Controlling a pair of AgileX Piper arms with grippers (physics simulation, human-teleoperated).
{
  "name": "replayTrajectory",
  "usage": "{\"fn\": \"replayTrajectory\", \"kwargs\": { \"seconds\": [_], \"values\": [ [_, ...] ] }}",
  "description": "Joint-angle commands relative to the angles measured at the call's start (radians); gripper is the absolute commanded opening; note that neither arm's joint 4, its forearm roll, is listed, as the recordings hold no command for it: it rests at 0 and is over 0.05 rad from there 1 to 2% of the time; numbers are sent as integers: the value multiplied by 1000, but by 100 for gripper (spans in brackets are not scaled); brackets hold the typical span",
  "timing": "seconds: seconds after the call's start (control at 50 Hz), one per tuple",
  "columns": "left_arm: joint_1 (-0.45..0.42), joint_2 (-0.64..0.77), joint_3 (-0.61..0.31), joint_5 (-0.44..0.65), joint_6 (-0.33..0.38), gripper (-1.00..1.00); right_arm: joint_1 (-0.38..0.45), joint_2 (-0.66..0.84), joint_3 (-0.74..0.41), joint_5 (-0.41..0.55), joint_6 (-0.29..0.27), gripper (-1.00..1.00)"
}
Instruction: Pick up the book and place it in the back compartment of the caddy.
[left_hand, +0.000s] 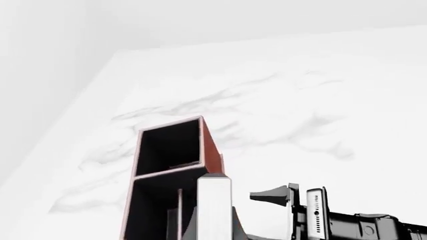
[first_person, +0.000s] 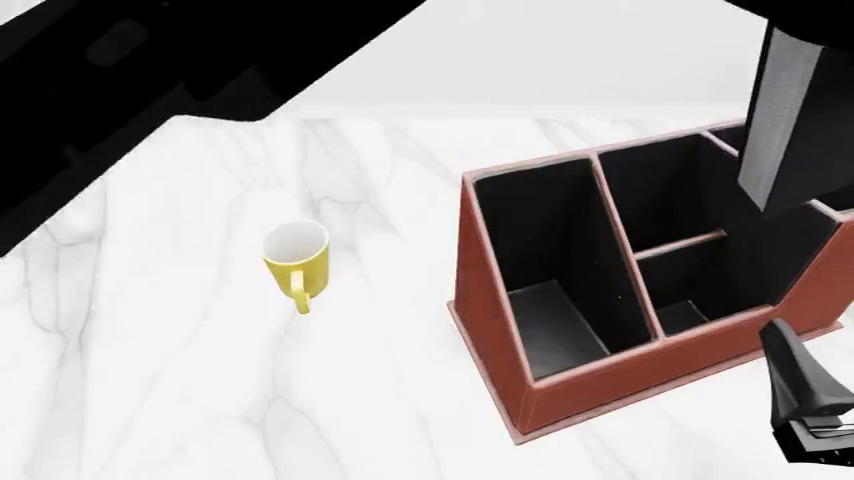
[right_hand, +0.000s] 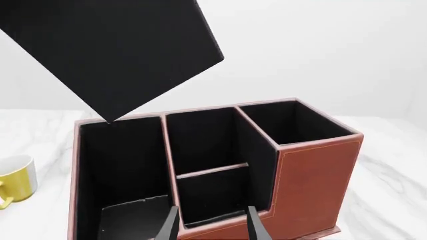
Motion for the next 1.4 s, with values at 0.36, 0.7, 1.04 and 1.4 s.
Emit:
{"fn": "replayTrajectory", "kwargs": {
  "seconds": [0.36,0.7,1.04,1.4],
  "values": [
    [28,97,66,-134,26,-100,-3,-2,0,1,0,100],
    [85,248,35,-207,19,-100,-3,-1,0,2,2,100],
    [136,322,54,-282,17,-100,-5,5,0,0,0,100],
    [139,337,113,-332,4,-100,-11,4,0,2,-2,100]
  ]
}}
